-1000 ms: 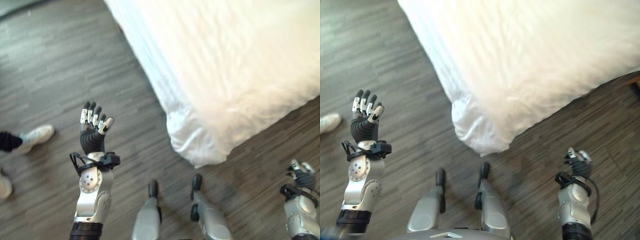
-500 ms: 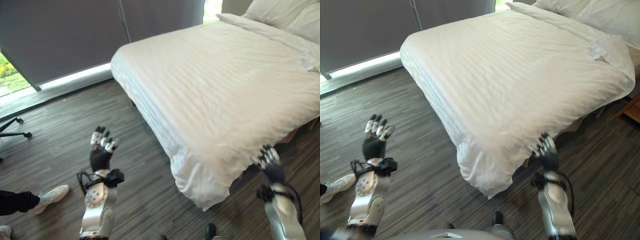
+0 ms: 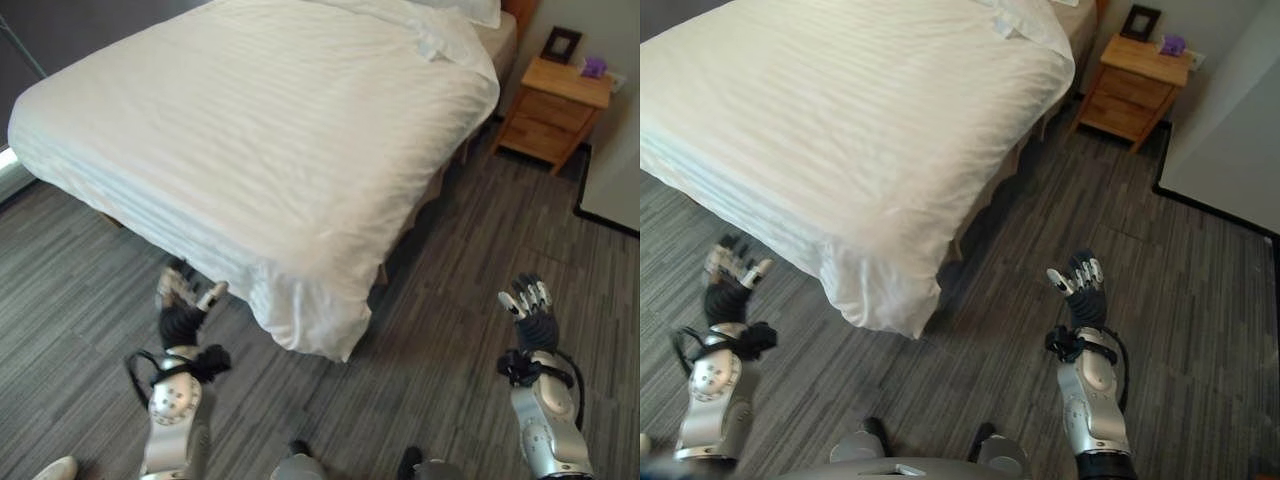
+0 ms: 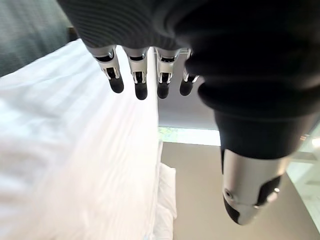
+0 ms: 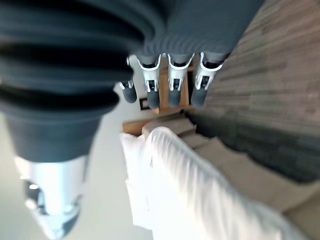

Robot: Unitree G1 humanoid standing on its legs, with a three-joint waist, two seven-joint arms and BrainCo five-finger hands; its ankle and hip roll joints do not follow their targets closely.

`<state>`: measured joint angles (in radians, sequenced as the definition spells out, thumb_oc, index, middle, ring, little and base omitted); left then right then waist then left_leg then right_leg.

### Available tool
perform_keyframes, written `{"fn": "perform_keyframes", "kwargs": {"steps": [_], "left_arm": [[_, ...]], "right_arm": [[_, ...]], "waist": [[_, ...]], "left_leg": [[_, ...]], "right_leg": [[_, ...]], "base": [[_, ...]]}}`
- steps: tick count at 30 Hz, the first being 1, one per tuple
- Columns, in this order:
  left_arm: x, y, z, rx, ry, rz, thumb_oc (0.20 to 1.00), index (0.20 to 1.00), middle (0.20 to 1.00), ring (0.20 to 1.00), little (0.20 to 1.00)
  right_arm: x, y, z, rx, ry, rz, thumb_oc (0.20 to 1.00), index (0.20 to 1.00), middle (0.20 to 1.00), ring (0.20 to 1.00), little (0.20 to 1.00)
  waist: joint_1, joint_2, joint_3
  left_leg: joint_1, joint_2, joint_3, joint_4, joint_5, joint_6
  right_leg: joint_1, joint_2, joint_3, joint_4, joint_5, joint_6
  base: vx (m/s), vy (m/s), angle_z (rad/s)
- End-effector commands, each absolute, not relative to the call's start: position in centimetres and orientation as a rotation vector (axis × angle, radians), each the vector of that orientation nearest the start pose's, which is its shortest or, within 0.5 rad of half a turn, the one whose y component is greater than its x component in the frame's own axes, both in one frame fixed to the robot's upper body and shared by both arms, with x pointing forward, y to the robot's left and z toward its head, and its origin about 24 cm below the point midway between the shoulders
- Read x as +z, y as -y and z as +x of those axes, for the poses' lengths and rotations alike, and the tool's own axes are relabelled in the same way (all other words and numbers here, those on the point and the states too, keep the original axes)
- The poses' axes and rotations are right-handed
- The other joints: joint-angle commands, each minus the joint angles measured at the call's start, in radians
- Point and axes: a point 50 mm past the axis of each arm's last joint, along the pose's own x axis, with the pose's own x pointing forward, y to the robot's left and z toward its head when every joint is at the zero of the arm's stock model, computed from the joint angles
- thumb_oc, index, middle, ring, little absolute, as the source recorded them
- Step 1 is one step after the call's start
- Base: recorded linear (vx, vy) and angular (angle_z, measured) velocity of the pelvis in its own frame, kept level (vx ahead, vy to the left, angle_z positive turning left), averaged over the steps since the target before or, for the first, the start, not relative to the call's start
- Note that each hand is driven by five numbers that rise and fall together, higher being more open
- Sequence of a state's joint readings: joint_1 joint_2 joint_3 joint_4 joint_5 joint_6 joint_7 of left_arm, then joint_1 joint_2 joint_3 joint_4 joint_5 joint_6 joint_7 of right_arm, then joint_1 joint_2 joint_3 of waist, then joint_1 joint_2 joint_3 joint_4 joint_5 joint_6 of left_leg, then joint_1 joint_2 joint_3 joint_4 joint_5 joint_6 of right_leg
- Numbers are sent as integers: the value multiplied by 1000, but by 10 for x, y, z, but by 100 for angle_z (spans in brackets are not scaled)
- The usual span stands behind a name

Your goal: Making the bed.

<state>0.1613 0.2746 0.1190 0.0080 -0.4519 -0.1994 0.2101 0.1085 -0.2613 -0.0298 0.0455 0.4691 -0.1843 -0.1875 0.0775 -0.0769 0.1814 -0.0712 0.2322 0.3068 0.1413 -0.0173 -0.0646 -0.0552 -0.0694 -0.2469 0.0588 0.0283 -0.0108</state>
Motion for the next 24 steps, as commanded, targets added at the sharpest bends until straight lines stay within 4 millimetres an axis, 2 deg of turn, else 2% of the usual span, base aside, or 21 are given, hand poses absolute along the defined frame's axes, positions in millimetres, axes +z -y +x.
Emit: {"fn": "perform_keyframes", "kwargs": {"steps": [1, 3, 4, 5, 7, 10, 13, 14, 17, 18, 24], "left_arm": [[77, -246, 225, 289, 252, -101, 1000, 1000, 1000, 1000, 1000], [77, -247, 224, 286, 251, -82, 1000, 1000, 1000, 1000, 1000], [70, -247, 221, 288, 215, -90, 1000, 1000, 1000, 1000, 1000], [64, -246, 221, 293, 182, -97, 1000, 1000, 1000, 1000, 1000], [62, -246, 220, 299, 160, -45, 1000, 1000, 1000, 1000, 1000], [67, -248, 217, 302, 180, -33, 1000, 1000, 1000, 1000, 1000], [67, -245, 219, 292, 175, -30, 1000, 1000, 1000, 1000, 1000], [66, -243, 223, 294, 169, -25, 1000, 1000, 1000, 1000, 1000], [68, -239, 226, 290, 179, -31, 1000, 1000, 1000, 1000, 1000], [70, -236, 226, 259, 181, -28, 1000, 1000, 1000, 1000, 1000], [69, -232, 228, 243, 176, -28, 1000, 1000, 1000, 1000, 1000]], "right_arm": [[61, 229, 237, -200, 170, 155, 1000, 1000, 1000, 1000, 1000], [58, 229, 233, -193, 149, 147, 1000, 1000, 1000, 1000, 1000], [45, 235, 222, -237, 97, 157, 1000, 1000, 1000, 1000, 1000], [37, 234, 218, -268, 62, 190, 1000, 1000, 1000, 1000, 1000], [29, 234, 210, -313, 44, 286, 1000, 1000, 1000, 1000, 1000], [26, 229, 207, -291, 24, 287, 1000, 1000, 1000, 1000, 1000], [27, 229, 208, -268, 13, 231, 1000, 1000, 1000, 1000, 1000], [33, 227, 216, -262, 42, 257, 1000, 1000, 1000, 1000, 1000], [38, 219, 223, -239, 73, 329, 1000, 1000, 1000, 1000, 1000], [38, 218, 223, -222, 69, 320, 1000, 1000, 1000, 1000, 1000], [33, 217, 220, -236, 44, 306, 1000, 1000, 1000, 1000, 1000]], "waist": [[-24, -28, 41], [-35, -29, 33], [-67, -6, 5], [-82, 9, -12], [-97, 26, -34], [-107, 39, -48], [-106, 44, -52], [-98, 49, -47], [-87, 50, -40], [-75, 47, -41], [-64, 36, -56]], "left_leg": [[-61, -191, -314, 72, -29, -15], [-47, -203, -311, 75, -42, -5], [7, -203, -261, -11, -43, 21], [38, -203, -241, -77, -33, 25], [88, -215, -241, -181, -4, 30], [114, -224, -251, -229, 18, 33], [115, -228, -263, -229, 23, 35], [117, -229, -274, -223, 29, 39], [122, -233, -282, -217, 28, 43], [133, -235, -287, -216, 25, 48], [143, -236, -299, -221, 32, 50]], "right_leg": [[118, -29, 101, -141, -44, 128], [111, -21, 113, -141, -41, 125], [104, -1, 116, -140, -34, 124], [99, 10, 112, -139, -31, 124], [93, 15, 120, -135, -29, 124], [86, 15, 125, -110, -38, 123], [83, 9, 127, -91, -44, 122], [81, 4, 127, -72, -49, 122], [86, 0, 125, -69, -50, 122], [103, -3, 122, -73, -54, 124], [129, -8, 111, -85, -48, 126]], "base": [[-168, -126, -172], [-61, -37, -93], [25, 54, -11], [42, 87, -11], [32, 95, -29], [3, 46, -40], [-39, 29, 14], [-62, 20, 23], [-20, 8, 7], [3, 5, 11], [-7, 18, 16]]}}
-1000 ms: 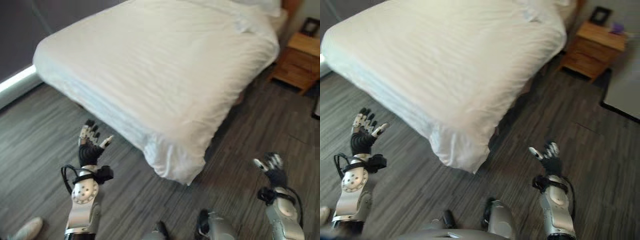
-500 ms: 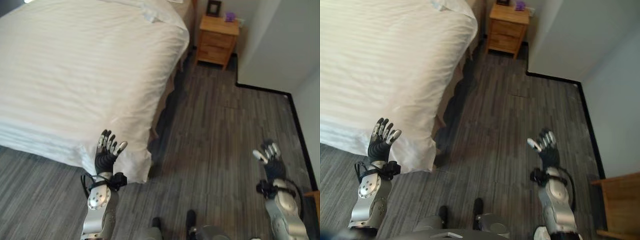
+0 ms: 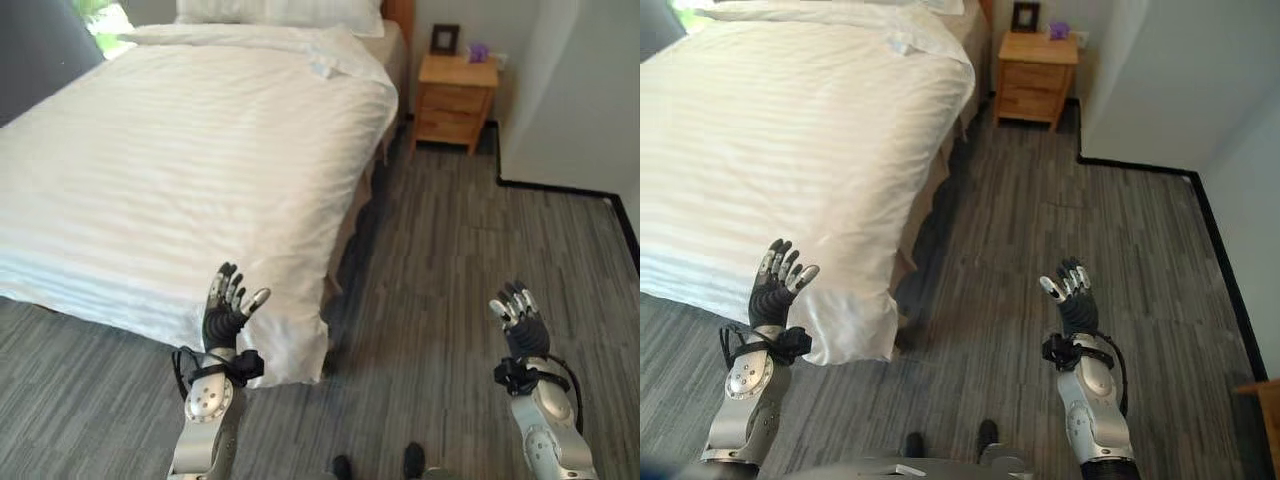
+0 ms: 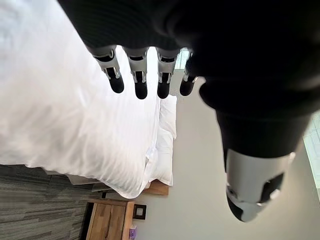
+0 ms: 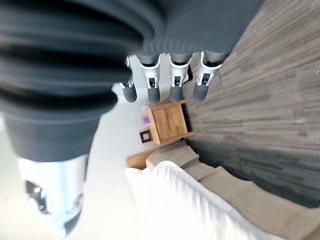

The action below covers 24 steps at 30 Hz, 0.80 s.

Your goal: Making the bed.

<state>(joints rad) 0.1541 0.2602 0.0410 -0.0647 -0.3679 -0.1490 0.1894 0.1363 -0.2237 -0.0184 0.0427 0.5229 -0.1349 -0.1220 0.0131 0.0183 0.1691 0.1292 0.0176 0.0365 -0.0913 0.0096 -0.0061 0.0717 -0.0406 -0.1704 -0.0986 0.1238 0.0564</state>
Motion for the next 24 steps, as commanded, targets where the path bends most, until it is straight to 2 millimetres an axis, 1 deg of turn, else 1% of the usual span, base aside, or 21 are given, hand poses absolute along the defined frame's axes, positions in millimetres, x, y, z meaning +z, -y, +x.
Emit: {"fn": "perform_keyframes", "kwargs": {"steps": [1, 2, 5, 7, 8, 9, 10, 11, 12, 13, 14, 15, 16, 18, 19, 22, 24], "left_arm": [[70, -232, 228, 242, 179, -23, 1000, 1000, 1000, 1000, 1000], [68, -234, 239, 215, 148, -13, 1000, 1000, 1000, 1000, 1000], [77, -233, 245, 222, 188, 5, 1000, 1000, 1000, 1000, 1000], [78, -234, 246, 224, 190, 6, 1000, 1000, 1000, 1000, 1000], [73, -234, 245, 223, 169, 3, 1000, 1000, 1000, 1000, 1000], [63, -237, 241, 230, 122, -1, 1000, 1000, 1000, 1000, 1000], [58, -238, 238, 236, 99, -2, 1000, 1000, 1000, 1000, 1000], [58, -239, 238, 236, 98, -2, 1000, 1000, 1000, 1000, 1000], [49, -241, 232, 247, 58, 0, 1000, 1000, 1000, 1000, 1000], [39, -246, 220, 271, 15, -11, 1000, 1000, 1000, 1000, 1000], [37, -249, 216, 285, 4, -12, 1000, 1000, 1000, 1000, 1000], [36, -251, 214, 290, -2, -10, 1000, 1000, 1000, 1000, 1000], [36, -251, 214, 290, -2, -10, 1000, 1000, 1000, 1000, 1000], [38, -253, 212, 296, 3, 3, 1000, 1000, 1000, 1000, 1000], [42, -255, 213, 299, 18, 25, 1000, 1000, 1000, 1000, 1000], [47, -258, 215, 307, 44, 43, 1000, 1000, 1000, 1000, 1000], [55, -263, 218, 326, 79, 57, 1000, 1000, 1000, 1000, 1000]], "right_arm": [[32, 219, 220, -256, 42, 287, 1000, 1000, 1000, 1000, 1000], [34, 273, 211, -459, 57, 190, 1000, 1000, 1000, 1000, 1000], [37, 259, 222, -415, 67, 220, 1000, 1000, 1000, 1000, 1000], [37, 256, 226, -382, 64, 211, 1000, 1000, 1000, 1000, 1000], [37, 251, 229, -336, 53, 178, 1000, 1000, 1000, 1000, 1000], [39, 249, 234, -315, 45, 150, 1000, 1000, 1000, 1000, 1000], [40, 247, 234, -306, 45, 152, 1000, 1000, 1000, 1000, 1000], [39, 247, 234, -306, 43, 152, 1000, 1000, 1000, 1000, 1000], [39, 247, 233, -295, 41, 148, 1000, 1000, 1000, 1000, 1000], [37, 250, 229, -290, 21, 109, 1000, 1000, 1000, 1000, 1000], [35, 252, 226, -290, 9, 84, 1000, 1000, 1000, 1000, 1000], [31, 253, 222, -294, -13, 78, 1000, 1000, 1000, 1000, 1000], [31, 253, 222, -294, -13, 78, 1000, 1000, 1000, 1000, 1000], [24, 255, 215, -306, -44, 88, 1000, 1000, 1000, 1000, 1000], [20, 258, 209, -318, -59, 90, 1000, 1000, 1000, 1000, 1000], [19, 258, 209, -324, -57, 95, 1000, 1000, 1000, 1000, 1000], [24, 257, 213, -317, -35, 84, 1000, 1000, 1000, 1000, 1000]], "waist": [[4, -62, -49], [-50, -36, -88], [-44, -42, -99], [-38, -46, -98], [-27, -50, -99], [-15, -55, -95], [-11, -55, -93], [-11, -55, -94], [-7, -58, -92], [-4, -59, -89], [-4, -62, -83], [-4, -62, -81], [-4, -62, -81], [-6, -66, -75], [-8, -70, -74], [-9, -72, -73], [-7, -71, -68]], "left_leg": [[-56, -19, -31, 9, 7, -10], [-36, 51, 9, 37, -53, -57], [-33, 41, 2, 26, -40, -52], [-38, 37, 0, 34, -34, -48], [-32, 35, -6, 35, -43, -45], [-35, 27, -6, 42, -38, -38], [-31, 24, -4, 41, -40, -34], [-24, 25, -5, 38, -47, -35], [-30, 21, -5, 41, -41, -30], [-21, 17, -2, 43, -56, -24], [-29, 15, -1, 50, -51, -20], [-22, 15, -1, 51, -62, -19], [-22, 15, -1, 51, -62, -19], [-19, 14, 2, 51, -64, -15], [-13, 12, 7, 41, -62, -12], [-12, 10, 12, 31, -59, -11], [-14, 7, 19, 28, -61, -6]], "right_leg": [[6, -34, 34, 69, -144, 59], [9, -26, 10, 85, -198, 42], [11, -30, 0, 82, -189, 43], [12, -33, -1, 83, -180, 41], [20, -34, -2, 84, -187, 42], [19, -41, -3, 88, -174, 42], [22, -43, -2, 89, -172, 44], [27, -42, -1, 88, -180, 45], [24, -46, 0, 91, -170, 45], [32, -49, 4, 93, -177, 49], [27, -52, 6, 97, -169, 49], [32, -52, 9, 98, -177, 51], [32, -52, 9, 98, -178, 51], [35, -55, 12, 96, -174, 54], [36, -58, 12, 90, -167, 60], [33, -61, 15, 86, -161, 66], [21, -68, 23, 92, -156, 75]], "base": [[-11, 5, 4], [-54, 35, 4], [-109, 61, 12], [-68, 36, 8], [-93, 74, 1], [-86, 82, -3], [-62, 64, -5], [-25, 50, -6], [14, 64, -3], [-59, 83, -2], [10, 69, -7], [-14, 30, -8], [19, 38, -3], [-3, 51, 2], [10, 56, -3], [12, 48, -8], [26, 88, -18]]}}
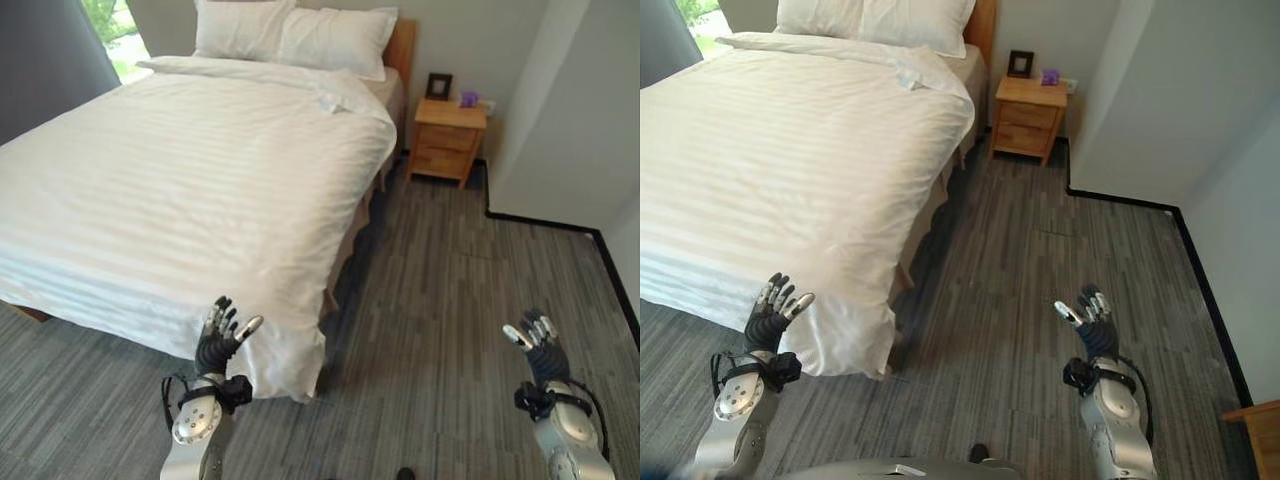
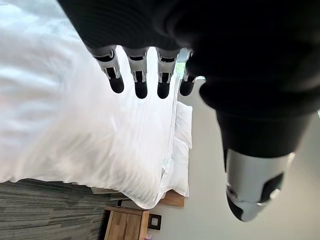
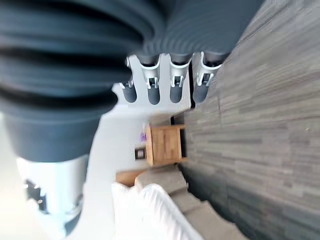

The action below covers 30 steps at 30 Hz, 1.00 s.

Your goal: Making the bed.

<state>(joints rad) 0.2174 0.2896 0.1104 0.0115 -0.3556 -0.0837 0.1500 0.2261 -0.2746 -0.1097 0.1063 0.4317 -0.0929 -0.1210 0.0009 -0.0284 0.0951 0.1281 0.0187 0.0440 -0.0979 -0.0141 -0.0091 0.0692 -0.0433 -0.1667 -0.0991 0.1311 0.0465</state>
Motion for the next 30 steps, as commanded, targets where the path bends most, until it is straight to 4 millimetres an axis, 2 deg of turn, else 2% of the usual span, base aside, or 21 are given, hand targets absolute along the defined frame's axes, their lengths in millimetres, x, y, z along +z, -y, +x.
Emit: {"fn": "perform_keyframes", "kwargs": {"steps": [1, 4, 5, 7, 9, 10, 12, 13, 14, 17, 18, 19, 20, 21, 22, 23, 24, 26, 27, 28, 30], "left_arm": [[57, -267, 218, 343, 86, 66, 1000, 1000, 1000, 1000, 1000], [57, -273, 217, 372, 87, 77, 1000, 1000, 1000, 1000, 1000], [58, -279, 217, 408, 90, 86, 1000, 1000, 1000, 1000, 1000], [56, -281, 217, 414, 71, 112, 1000, 1000, 1000, 1000, 1000], [58, -283, 217, 419, 81, 126, 1000, 1000, 1000, 1000, 1000], [58, -283, 217, 420, 81, 126, 1000, 1000, 1000, 1000, 1000], [62, -285, 217, 426, 103, 111, 1000, 1000, 1000, 1000, 1000], [64, -285, 221, 427, 114, 100, 1000, 1000, 1000, 1000, 1000], [65, -275, 233, 391, 124, 85, 1000, 1000, 1000, 1000, 1000], [64, -271, 236, 374, 117, 86, 1000, 1000, 1000, 1000, 1000], [61, -270, 235, 373, 112, 70, 1000, 1000, 1000, 1000, 1000], [61, -270, 235, 373, 112, 68, 1000, 1000, 1000, 1000, 1000], [59, -269, 236, 379, 110, 43, 1000, 1000, 1000, 1000, 1000], [57, -267, 235, 382, 101, 5, 1000, 1000, 1000, 1000, 1000], [57, -269, 234, 387, 105, -8, 1000, 1000, 1000, 1000, 1000], [57, -269, 235, 387, 105, -8, 1000, 1000, 1000, 1000, 1000], [55, -268, 231, 389, 101, -36, 1000, 1000, 1000, 1000, 1000], [51, -268, 230, 401, 80, -57, 1000, 1000, 1000, 1000, 1000], [51, -268, 230, 400, 79, -57, 1000, 1000, 1000, 1000, 1000], [51, -269, 228, 406, 85, -66, 1000, 1000, 1000, 1000, 1000], [52, -270, 224, 397, 93, -44, 1000, 1000, 1000, 1000, 1000]], "right_arm": [[28, 257, 215, -314, -19, 55, 1000, 1000, 1000, 1000, 1000], [38, 258, 219, -311, 15, -8, 1000, 1000, 1000, 1000, 1000], [44, 257, 224, -313, 48, -14, 1000, 1000, 1000, 1000, 1000], [44, 253, 227, -300, 51, -16, 1000, 1000, 1000, 1000, 1000], [37, 254, 223, -293, 14, -29, 1000, 1000, 1000, 1000, 1000], [37, 253, 223, -292, 13, -29, 1000, 1000, 1000, 1000, 1000], [34, 258, 216, -301, -15, -71, 1000, 1000, 1000, 1000, 1000], [32, 264, 212, -308, -36, -154, 1000, 1000, 1000, 1000, 1000], [36, 273, 200, -329, -43, -237, 1000, 1000, 1000, 1000, 1000], [33, 273, 198, -321, -53, -235, 1000, 1000, 1000, 1000, 1000], [35, 278, 198, -331, -54, -271, 1000, 1000, 1000, 1000, 1000], [35, 278, 198, -332, -54, -272, 1000, 1000, 1000, 1000, 1000], [38, 283, 201, -353, -40, -277, 1000, 1000, 1000, 1000, 1000], [45, 283, 209, -354, -8, -258, 1000, 1000, 1000, 1000, 1000], [49, 283, 211, -345, 12, -248, 1000, 1000, 1000, 1000, 1000], [49, 283, 211, -345, 13, -248, 1000, 1000, 1000, 1000, 1000], [55, 283, 216, -324, 31, -263, 1000, 1000, 1000, 1000, 1000], [57, 284, 219, -323, 25, -301, 1000, 1000, 1000, 1000, 1000], [57, 284, 219, -324, 25, -301, 1000, 1000, 1000, 1000, 1000], [63, 283, 221, -320, 53, -289, 1000, 1000, 1000, 1000, 1000], [63, 283, 223, -314, 56, -291, 1000, 1000, 1000, 1000, 1000]], "waist": [[8, -22, 11], [5, -12, 25], [1, 7, 54], [-6, 26, 67], [-24, 24, 70], [-25, 27, 69], [-50, 23, 71], [-71, 18, 74], [-119, 7, 69], [-123, 8, 63], [-126, 15, 58], [-128, 17, 57], [-125, 20, 60], [-109, -6, 78], [-96, -25, 91], [-98, -25, 90], [-48, -45, 115], [-19, -54, 122], [-19, -56, 120], [12, -52, 113], [39, -29, 96]], "left_leg": [[-14, 4, 15, 34, -41, 2], [-12, 3, 19, 31, -43, 14], [-5, 6, 40, 28, -47, 31], [23, 6, 59, 19, -59, 39], [61, 2, 85, 11, -85, 27], [63, 6, 85, 11, -87, 26], [93, 13, 79, 11, -107, 7], [118, 21, 68, 11, -121, -4], [145, 49, 42, 11, -137, -27], [161, 64, 30, 11, -142, -32], [148, 94, 31, 94, -117, -45], [142, 96, 28, 103, -122, -47], [81, 114, 22, 261, -61, -66], [-52, 130, 33, 577, 33, -69], [-115, 137, 54, 729, 51, -70], [-118, 137, 53, 731, 51, -70], [-216, 113, 50, 829, 27, -58], [-313, 91, 65, 786, 18, -52], [-313, 88, 66, 786, 16, -52], [-381, 89, 74, 633, 23, -54], [-410, 89, 86, 397, 58, -57]], "right_leg": [[9, -74, 23, 112, -163, 92], [-37, -84, 33, 193, -154, 106], [-132, -104, 21, 372, -113, 135], [-206, -122, -9, 494, -90, 145], [-275, -144, -52, 451, -85, 139], [-271, -140, -54, 446, -85, 138], [-285, -115, -66, 319, -76, 127], [-289, -77, -52, 221, -60, 123], [-300, -41, 31, 203, -63, 116], [-297, -39, 33, 228, -81, 106], [-280, -27, 28, 246, -111, 81], [-280, -26, 25, 246, -112, 80], [-250, -14, 19, 239, -127, 55], [-173, -5, 8, 200, -142, 14], [-133, -3, 2, 177, -152, -9], [-135, -3, 1, 177, -152, -9], [-49, -1, 10, 135, -180, -23], [15, -16, 18, 99, -187, -18], [18, -18, 19, 92, -186, -16], [73, -17, 21, 62, -200, -2], [109, 3, 26, 41, -227, 12]], "base": [[12, 52, -17], [-14, 95, -12], [-9, 203, -32], [100, 153, -59], [194, 15, -45], [222, -59, 2], [307, -120, -8], [563, -278, -12], [468, -240, 11], [286, -171, 70], [196, -124, 26], [304, -225, -1], [274, -360, -18], [377, -506, -3], [263, -402, 10], [375, -319, 12], [261, -164, -16], [406, -136, -37], [613, -56, -15], [512, 26, -16], [542, 61, -23]]}}
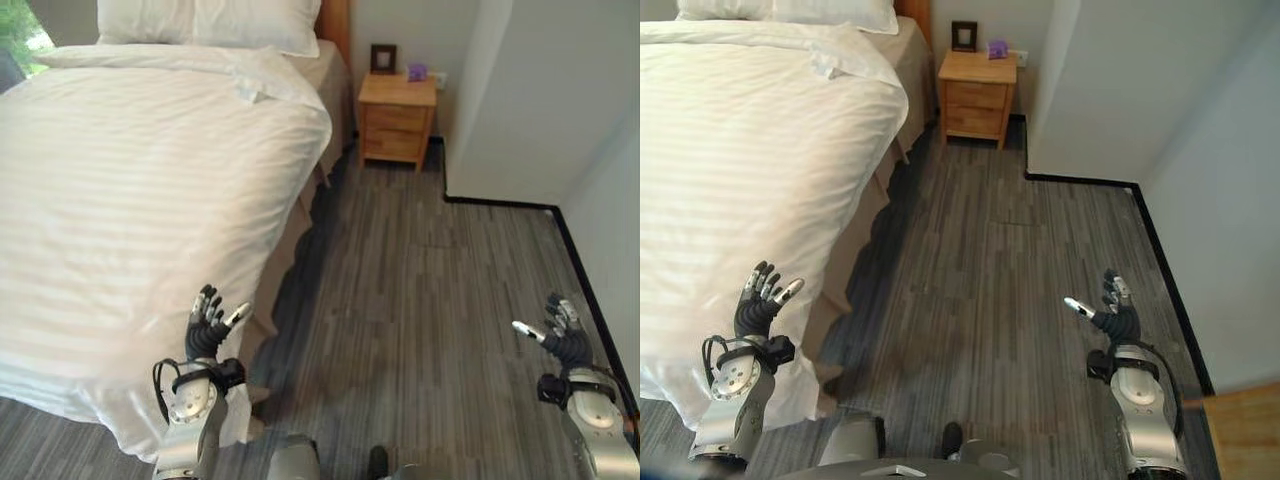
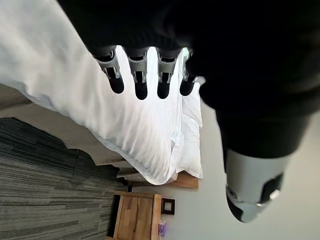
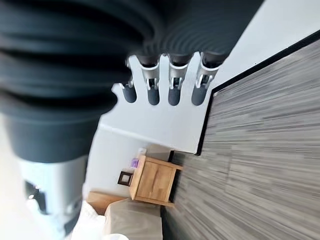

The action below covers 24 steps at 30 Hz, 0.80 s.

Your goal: Making the bed.

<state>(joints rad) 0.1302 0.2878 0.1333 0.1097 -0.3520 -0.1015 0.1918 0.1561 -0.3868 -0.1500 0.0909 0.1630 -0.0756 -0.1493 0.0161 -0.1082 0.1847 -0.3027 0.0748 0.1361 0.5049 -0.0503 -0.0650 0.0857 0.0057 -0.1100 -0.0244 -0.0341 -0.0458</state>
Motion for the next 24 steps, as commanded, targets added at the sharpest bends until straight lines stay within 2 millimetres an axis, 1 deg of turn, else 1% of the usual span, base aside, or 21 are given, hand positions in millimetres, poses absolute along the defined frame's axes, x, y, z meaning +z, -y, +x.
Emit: {"fn": "perform_keyframes", "kwargs": {"steps": [1, 2, 3, 5, 6, 8, 9, 10, 11, 12, 14, 15, 16, 17, 18, 19, 20, 21, 22, 23, 24], "left_arm": [[51, -269, 223, 397, 91, -44, 1000, 1000, 1000, 1000, 1000], [49, -268, 220, 386, 86, -39, 1000, 1000, 1000, 1000, 1000], [40, -268, 213, 404, 54, -57, 1000, 1000, 1000, 1000, 1000], [37, -270, 210, 421, 41, -49, 1000, 1000, 1000, 1000, 1000], [32, -277, 201, 453, 13, -31, 1000, 1000, 1000, 1000, 1000], [35, -282, 197, 478, 29, -9, 1000, 1000, 1000, 1000, 1000], [35, -282, 196, 479, 30, -18, 1000, 1000, 1000, 1000, 1000], [36, -282, 195, 479, 30, -17, 1000, 1000, 1000, 1000, 1000], [39, -280, 199, 478, 49, -38, 1000, 1000, 1000, 1000, 1000], [41, -269, 204, 439, 67, -65, 1000, 1000, 1000, 1000, 1000], [41, -269, 204, 439, 67, -66, 1000, 1000, 1000, 1000, 1000], [38, -264, 207, 404, 46, -56, 1000, 1000, 1000, 1000, 1000], [39, -264, 208, 395, 47, -44, 1000, 1000, 1000, 1000, 1000], [41, -265, 210, 398, 51, -37, 1000, 1000, 1000, 1000, 1000], [44, -268, 210, 408, 62, -39, 1000, 1000, 1000, 1000, 1000], [44, -268, 210, 409, 63, -39, 1000, 1000, 1000, 1000, 1000], [46, -270, 211, 417, 74, -48, 1000, 1000, 1000, 1000, 1000], [49, -275, 209, 437, 87, -43, 1000, 1000, 1000, 1000, 1000], [50, -278, 207, 455, 90, -38, 1000, 1000, 1000, 1000, 1000], [51, -281, 207, 473, 95, -34, 1000, 1000, 1000, 1000, 1000], [52, -284, 206, 489, 101, -32, 1000, 1000, 1000, 1000, 1000]], "right_arm": [[62, 283, 223, -313, 54, -294, 1000, 1000, 1000, 1000, 1000], [63, 279, 225, -284, 58, -315, 1000, 1000, 1000, 1000, 1000], [62, 276, 228, -251, 50, -350, 1000, 1000, 1000, 1000, 1000], [63, 275, 230, -247, 52, -351, 1000, 1000, 1000, 1000, 1000], [65, 268, 232, -225, 65, -323, 1000, 1000, 1000, 1000, 1000], [64, 256, 236, -190, 82, -300, 1000, 1000, 1000, 1000, 1000], [63, 253, 236, -184, 80, -288, 1000, 1000, 1000, 1000, 1000], [63, 253, 236, -184, 79, -287, 1000, 1000, 1000, 1000, 1000], [62, 248, 237, -163, 80, -287, 1000, 1000, 1000, 1000, 1000], [64, 239, 240, -123, 92, -274, 1000, 1000, 1000, 1000, 1000], [65, 239, 240, -123, 93, -275, 1000, 1000, 1000, 1000, 1000], [64, 237, 242, -95, 84, -299, 1000, 1000, 1000, 1000, 1000], [65, 237, 243, -98, 88, -304, 1000, 1000, 1000, 1000, 1000], [65, 236, 244, -101, 88, -287, 1000, 1000, 1000, 1000, 1000], [68, 232, 247, -91, 109, -261, 1000, 1000, 1000, 1000, 1000], [69, 232, 247, -91, 110, -261, 1000, 1000, 1000, 1000, 1000], [71, 229, 249, -83, 124, -225, 1000, 1000, 1000, 1000, 1000], [70, 227, 250, -79, 126, -164, 1000, 1000, 1000, 1000, 1000], [68, 226, 250, -85, 118, -151, 1000, 1000, 1000, 1000, 1000], [66, 225, 249, -85, 111, -136, 1000, 1000, 1000, 1000, 1000], [61, 226, 244, -97, 88, -116, 1000, 1000, 1000, 1000, 1000]], "waist": [[26, 41, 4], [50, 59, -2], [78, 66, -20], [83, 68, -27], [89, 78, -60], [125, 66, -73], [136, 49, -84], [138, 45, -87], [149, 24, -93], [139, 14, -64], [142, 19, -67], [118, 41, -54], [103, 58, -49], [89, 66, -44], [79, 75, -38], [75, 78, -37], [63, 86, -32], [45, 84, -21], [37, 80, -11], [23, 73, -7], [-8, 64, -5]], "left_leg": [[51, 20, 5, -257, 117, -1], [24, 12, -16, -369, 151, -5], [40, -15, -33, -583, 218, -21], [15, -16, -6, -592, 227, -30], [50, -20, 52, -578, 258, -11], [55, -33, 42, -534, 273, 6], [58, -42, 37, -510, 249, 21], [54, -44, 41, -506, 245, 23], [52, -67, 29, -474, 215, 43], [122, -119, 6, -436, 126, 108], [118, -112, 8, -438, 130, 109], [202, -121, -25, -467, 92, 136], [245, -118, -41, -493, 82, 143], [298, -118, -57, -516, 67, 145], [340, -113, -63, -533, 55, 140], [339, -109, -66, -535, 58, 139], [372, -98, -75, -538, 41, 133], [425, -88, -95, -544, -1, 116], [454, -84, -113, -547, -22, 107], [484, -82, -136, -556, -43, 95], [528, -79, -185, -573, -67, 78]], "right_leg": [[97, -58, -27, -37, -62, 106], [127, -36, -19, -45, -79, 111], [191, -37, -15, -62, -105, 122], [221, -41, -17, -63, -117, 127], [267, -40, 2, -62, -138, 135], [292, -79, 2, -24, -150, 149], [279, -108, 1, 26, -139, 167], [274, -113, 2, 33, -144, 169], [246, -148, 3, 136, -89, 195], [93, -196, 30, 502, 160, 220], [85, -191, 35, 502, 165, 219], [8, -184, 28, 625, 201, 204], [-53, -174, 19, 683, 164, 196], [-110, -189, -2, 692, 121, 185], [-162, -208, -46, 651, 79, 170], [-159, -204, -53, 645, 82, 167], [-195, -212, -81, 605, 60, 159], [-240, -210, -105, 471, 37, 162], [-245, -200, -98, 384, 48, 171], [-259, -177, -56, 271, 49, 183], [-278, -132, 45, 88, 99, 212]], "base": [[447, 67, -18], [655, 32, -14], [807, 44, -30], [590, 37, -49], [586, 90, -30], [653, 112, -36], [369, 71, -58], [354, 103, -56], [596, 272, -43], [577, 269, -12], [357, 155, 25], [499, 147, 9], [682, 190, 19], [531, 108, 42], [367, 62, 70], [348, 15, 50], [488, -80, 31], [667, -132, 32], [706, -210, 36], [752, -273, 28], [586, -213, 26]]}}
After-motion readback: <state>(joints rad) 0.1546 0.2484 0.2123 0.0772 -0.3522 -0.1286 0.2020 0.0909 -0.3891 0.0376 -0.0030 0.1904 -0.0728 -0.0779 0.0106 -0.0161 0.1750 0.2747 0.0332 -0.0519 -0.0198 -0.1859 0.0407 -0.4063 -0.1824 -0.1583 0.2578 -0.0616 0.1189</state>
